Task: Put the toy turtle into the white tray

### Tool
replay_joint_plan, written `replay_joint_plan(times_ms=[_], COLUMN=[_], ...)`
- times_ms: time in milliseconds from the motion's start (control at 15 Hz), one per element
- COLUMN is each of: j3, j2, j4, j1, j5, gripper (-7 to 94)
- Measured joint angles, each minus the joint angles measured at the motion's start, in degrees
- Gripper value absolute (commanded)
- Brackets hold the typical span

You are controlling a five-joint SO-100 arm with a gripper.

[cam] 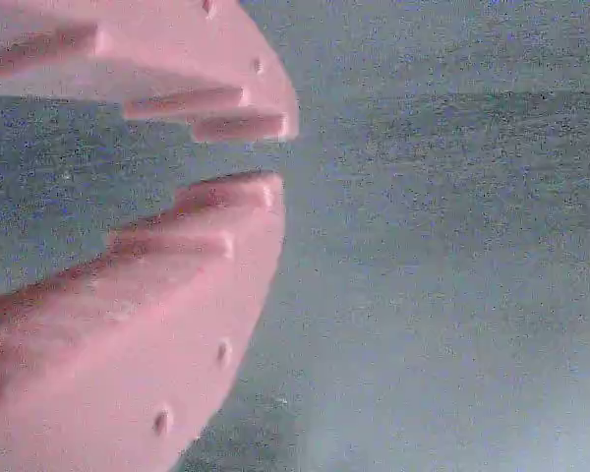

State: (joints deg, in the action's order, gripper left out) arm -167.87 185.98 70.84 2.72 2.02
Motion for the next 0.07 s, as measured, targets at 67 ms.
replay_joint_plan(times_ms=[67], j3=[0.0], j2=[0.0], j4=[0.0], j1=[0.0], j5=[0.0], gripper=[0])
